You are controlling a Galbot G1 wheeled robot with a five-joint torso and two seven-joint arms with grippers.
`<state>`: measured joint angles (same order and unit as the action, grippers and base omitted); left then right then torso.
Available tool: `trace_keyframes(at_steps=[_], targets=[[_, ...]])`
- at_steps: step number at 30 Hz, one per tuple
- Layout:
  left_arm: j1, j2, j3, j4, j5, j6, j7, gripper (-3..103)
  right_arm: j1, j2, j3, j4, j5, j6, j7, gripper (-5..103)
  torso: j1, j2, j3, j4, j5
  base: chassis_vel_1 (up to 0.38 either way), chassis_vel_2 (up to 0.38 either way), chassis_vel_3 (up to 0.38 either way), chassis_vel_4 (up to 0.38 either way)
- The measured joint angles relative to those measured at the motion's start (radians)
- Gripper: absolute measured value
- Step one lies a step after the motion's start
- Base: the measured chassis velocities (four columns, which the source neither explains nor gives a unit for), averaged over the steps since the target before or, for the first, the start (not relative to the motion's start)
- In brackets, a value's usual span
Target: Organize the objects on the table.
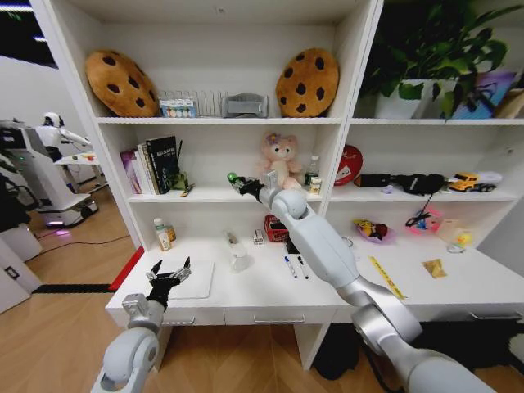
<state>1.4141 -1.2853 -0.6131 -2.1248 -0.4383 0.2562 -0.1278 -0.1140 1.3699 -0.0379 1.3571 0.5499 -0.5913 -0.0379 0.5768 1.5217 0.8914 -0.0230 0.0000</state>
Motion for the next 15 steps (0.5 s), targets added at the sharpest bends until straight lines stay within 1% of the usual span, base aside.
trace_keyframes(at_steps=[1, 2, 4, 5, 7, 8, 9, 10, 11, 13, 15], targets=[[0.000, 0.000, 0.000, 0.000, 0.000, 0.000, 0.000, 100, 0.009, 0.002, 0.006, -0.013, 0.025, -0.018, 0.030, 33, 0.000, 0.000, 0.000, 0.0000, 0.0000, 0.000, 0.000, 0.000, 0.000], [0.000, 0.000, 0.000, 0.000, 0.000, 0.000, 0.000, 100, 0.009, 0.002, 0.006, -0.013, 0.025, -0.018, 0.030, 33, 0.000, 0.000, 0.000, 0.0000, 0.0000, 0.000, 0.000, 0.000, 0.000], [0.000, 0.000, 0.000, 0.000, 0.000, 0.000, 0.000, 100, 0.021, 0.008, 0.018, -0.044, 0.064, -0.034, 0.067, 33, 0.000, 0.000, 0.000, -0.0001, 0.0001, 0.000, 0.000, 0.000, 0.000], [0.000, 0.000, 0.000, 0.000, 0.000, 0.000, 0.000, 100, 0.021, 0.008, 0.018, -0.044, 0.064, -0.034, 0.067, 33, 0.000, 0.000, 0.000, -0.0001, 0.0001, 0.000, 0.000, 0.000, 0.000], [0.000, 0.000, 0.000, 0.000, 0.000, 0.000, 0.000, 100, 0.035, 0.026, 0.040, -0.101, 0.113, -0.045, 0.089, 33, 0.000, 0.000, 0.000, -0.0001, 0.0001, 0.000, 0.000, 0.000, 0.000], [0.000, 0.000, 0.000, 0.000, 0.000, 0.000, 0.000, 100, 0.035, 0.026, 0.040, -0.101, 0.113, -0.045, 0.089, 33, 0.000, 0.000, 0.000, -0.0001, 0.0001, 0.000, 0.000, 0.000, 0.000], [0.000, 0.000, 0.000, 0.000, 0.000, 0.000, 0.000, 100, 0.045, 0.041, 0.057, -0.152, 0.122, -0.045, 0.092, 33, 0.000, 0.000, 0.000, 0.0000, 0.0001, 0.000, 0.000, 0.000, 0.000], [0.000, 0.000, 0.000, 0.000, 0.000, 0.000, 0.000, 100, 0.045, 0.041, 0.057, -0.152, 0.122, -0.045, 0.092, 33, 0.000, 0.000, 0.000, 0.0000, 0.0001, 0.000, 0.000, 0.000, 0.000], [0.000, 0.000, 0.000, 0.000, 0.000, 0.000, 0.000, 100, 0.054, 0.052, 0.067, -0.190, 0.118, -0.042, 0.089, 33, 0.000, 0.000, 0.000, 0.0001, 0.0001, 0.000, 0.000, 0.000, 0.000], [0.000, 0.000, 0.000, 0.000, 0.000, 0.000, 0.000, 100, 0.080, 0.075, 0.081, -0.280, 0.096, -0.019, 0.062, 33, 0.000, 0.000, 0.000, 0.0000, 0.0001, 0.000, 0.000, 0.000, 0.000], [0.000, 0.000, 0.000, 0.000, 0.000, 0.000, 0.000, 100, 0.090, 0.081, 0.082, -0.306, 0.091, -0.011, 0.048, 33, 0.000, 0.000, 0.000, 0.0000, 0.0001, 0.000, 0.000, 0.000, 0.000]])
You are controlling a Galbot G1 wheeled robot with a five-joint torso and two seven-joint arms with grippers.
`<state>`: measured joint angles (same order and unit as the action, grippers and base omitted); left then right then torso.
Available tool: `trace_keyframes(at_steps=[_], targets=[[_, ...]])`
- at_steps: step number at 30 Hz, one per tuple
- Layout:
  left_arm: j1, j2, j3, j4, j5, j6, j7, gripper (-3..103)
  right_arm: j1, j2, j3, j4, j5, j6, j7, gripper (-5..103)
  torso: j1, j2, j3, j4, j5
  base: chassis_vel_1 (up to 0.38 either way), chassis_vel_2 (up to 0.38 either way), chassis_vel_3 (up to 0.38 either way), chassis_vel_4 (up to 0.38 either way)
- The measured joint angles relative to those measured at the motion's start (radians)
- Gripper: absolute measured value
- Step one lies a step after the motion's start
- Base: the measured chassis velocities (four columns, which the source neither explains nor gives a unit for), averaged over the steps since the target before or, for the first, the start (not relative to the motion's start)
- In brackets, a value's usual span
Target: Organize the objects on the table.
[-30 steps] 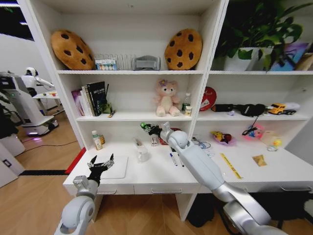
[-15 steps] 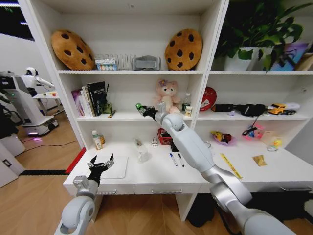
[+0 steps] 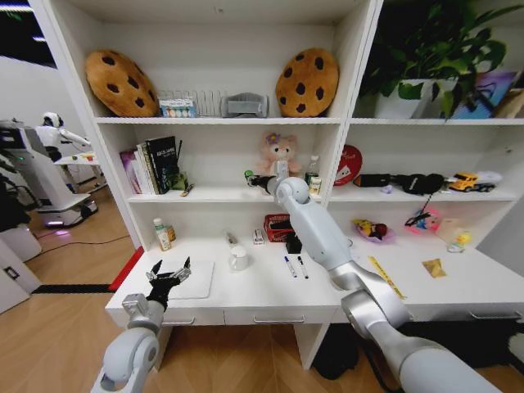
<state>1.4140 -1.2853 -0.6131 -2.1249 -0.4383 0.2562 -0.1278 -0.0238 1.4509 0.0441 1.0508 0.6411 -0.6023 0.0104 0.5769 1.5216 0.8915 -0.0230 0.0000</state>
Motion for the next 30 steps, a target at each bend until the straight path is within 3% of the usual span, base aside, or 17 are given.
trace_keyframes(at_steps=[10, 30], targets=[[0.000, 0.000, 0.000, 0.000, 0.000, 0.000, 0.000, 100, 0.095, 0.045, -0.014, -0.167, -0.015, 0.008, -0.066, 33, 0.000, 0.000, 0.000, 0.0001, -0.0001, 0.000, 0.000, 0.000, 0.000], [0.000, 0.000, 0.000, 0.000, 0.000, 0.000, 0.000, 100, 0.082, 0.039, -0.064, -0.237, -0.050, 0.050, -0.070, 30, 0.000, 0.000, 0.000, 0.0000, 0.0000, 0.000, 0.000, 0.000, 0.000]])
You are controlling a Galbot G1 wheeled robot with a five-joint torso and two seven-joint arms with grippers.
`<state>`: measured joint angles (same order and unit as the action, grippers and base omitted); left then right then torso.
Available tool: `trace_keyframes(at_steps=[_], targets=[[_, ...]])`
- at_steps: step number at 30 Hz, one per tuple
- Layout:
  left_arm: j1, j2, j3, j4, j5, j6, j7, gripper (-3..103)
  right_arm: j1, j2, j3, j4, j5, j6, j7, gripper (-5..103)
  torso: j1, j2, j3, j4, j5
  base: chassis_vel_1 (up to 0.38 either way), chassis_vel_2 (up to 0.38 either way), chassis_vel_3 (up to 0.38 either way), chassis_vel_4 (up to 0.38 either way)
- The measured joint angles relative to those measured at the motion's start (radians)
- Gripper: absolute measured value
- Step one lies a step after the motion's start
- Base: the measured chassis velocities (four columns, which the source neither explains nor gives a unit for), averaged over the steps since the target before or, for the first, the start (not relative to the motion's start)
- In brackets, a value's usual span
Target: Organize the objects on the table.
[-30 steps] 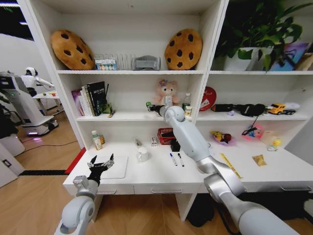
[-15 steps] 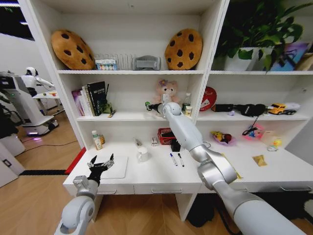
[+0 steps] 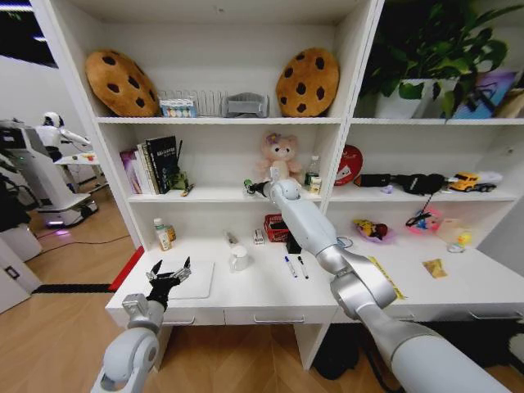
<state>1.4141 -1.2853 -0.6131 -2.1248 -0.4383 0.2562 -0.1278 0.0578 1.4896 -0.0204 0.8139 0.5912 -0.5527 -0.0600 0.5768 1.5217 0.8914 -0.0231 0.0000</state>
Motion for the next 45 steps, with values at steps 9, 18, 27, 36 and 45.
trace_keyframes(at_steps=[9, 18, 27, 36, 45], targets=[[0.000, 0.000, 0.000, 0.000, 0.000, 0.000, 0.000, 100, 0.003, -0.003, -0.004, -0.001, -0.009, 0.009, 0.015, 56, 0.000, 0.000, 0.000, 0.0000, 0.0000, 0.000, 0.000, 0.000, 0.000], [0.000, 0.000, 0.000, 0.000, 0.000, 0.000, 0.000, 100, -0.023, -0.020, -0.026, 0.099, -0.009, 0.033, 0.044, 93, 0.000, 0.000, 0.000, 0.0001, 0.0000, 0.000, 0.000, 0.000, 0.000], [0.000, 0.000, 0.000, 0.000, 0.000, 0.000, 0.000, 100, -0.101, -0.113, -0.133, 0.362, 0.096, -0.022, 0.271, 100, 0.000, 0.000, 0.000, 0.0001, 0.0000, 0.000, 0.000, 0.000, 0.000], [0.000, 0.000, 0.000, 0.000, 0.000, 0.000, 0.000, 100, -0.182, -0.234, -0.209, 0.738, 0.230, -0.074, 0.603, 100, 0.000, 0.000, 0.000, -0.0001, 0.0001, 0.000, 0.000, 0.000, 0.000], [0.000, 0.000, 0.000, 0.000, 0.000, 0.000, 0.000, 100, -0.342, -0.417, -0.212, 1.076, 0.391, -0.122, 0.919, 100, 0.000, 0.000, 0.000, -0.0001, 0.0002, 0.000, 0.000, 0.000, 0.000]])
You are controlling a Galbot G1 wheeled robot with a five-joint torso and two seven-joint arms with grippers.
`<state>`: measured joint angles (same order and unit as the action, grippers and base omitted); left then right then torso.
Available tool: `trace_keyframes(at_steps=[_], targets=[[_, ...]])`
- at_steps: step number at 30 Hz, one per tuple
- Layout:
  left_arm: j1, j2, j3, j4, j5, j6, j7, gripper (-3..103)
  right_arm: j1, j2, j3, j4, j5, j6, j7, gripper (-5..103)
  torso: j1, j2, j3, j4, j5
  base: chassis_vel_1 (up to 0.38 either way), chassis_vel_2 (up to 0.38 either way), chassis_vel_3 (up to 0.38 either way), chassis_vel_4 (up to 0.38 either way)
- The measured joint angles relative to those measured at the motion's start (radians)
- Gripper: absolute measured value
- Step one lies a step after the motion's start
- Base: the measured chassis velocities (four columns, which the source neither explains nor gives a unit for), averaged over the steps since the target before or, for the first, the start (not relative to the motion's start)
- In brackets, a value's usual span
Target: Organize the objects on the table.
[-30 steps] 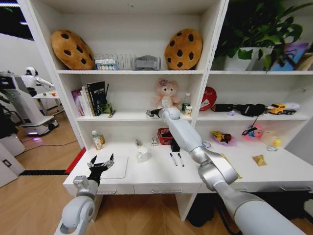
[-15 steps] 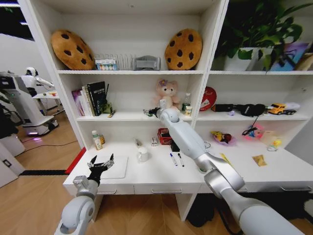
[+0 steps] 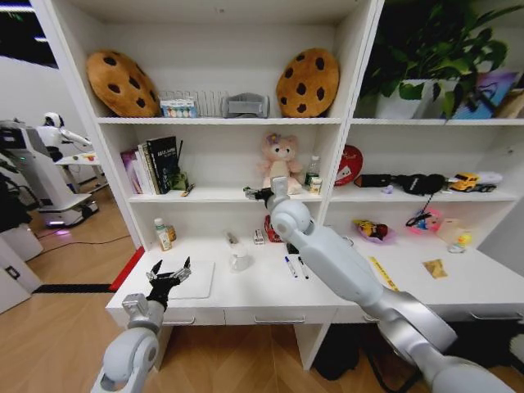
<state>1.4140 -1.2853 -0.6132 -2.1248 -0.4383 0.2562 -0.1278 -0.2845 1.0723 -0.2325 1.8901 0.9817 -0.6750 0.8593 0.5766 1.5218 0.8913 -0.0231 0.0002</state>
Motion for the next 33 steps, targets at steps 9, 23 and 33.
trace_keyframes(at_steps=[9, 23, 33], targets=[[0.000, 0.000, 0.000, 0.000, 0.000, 0.000, 0.000, 100, -0.380, -0.160, 0.200, 0.240, -0.152, 0.134, -0.162, 100, 0.000, 0.000, 0.000, 0.0002, -0.0001, 0.000, 0.000, 0.000, 0.000], [0.000, 0.000, 0.000, 0.000, 0.000, 0.000, 0.000, 100, -0.837, -0.132, 0.543, 0.256, -0.395, 0.287, -0.319, 100, 0.000, 0.000, 0.000, 0.0003, -0.0001, 0.000, 0.000, 0.000, 0.000], [0.000, 0.000, 0.000, 0.000, 0.000, 0.000, 0.000, 100, -0.824, -0.016, 0.566, 0.015, -0.371, 0.261, -0.383, 100, 0.000, 0.000, 0.000, 0.0001, -0.0001, 0.000, 0.000, 0.000, 0.000]])
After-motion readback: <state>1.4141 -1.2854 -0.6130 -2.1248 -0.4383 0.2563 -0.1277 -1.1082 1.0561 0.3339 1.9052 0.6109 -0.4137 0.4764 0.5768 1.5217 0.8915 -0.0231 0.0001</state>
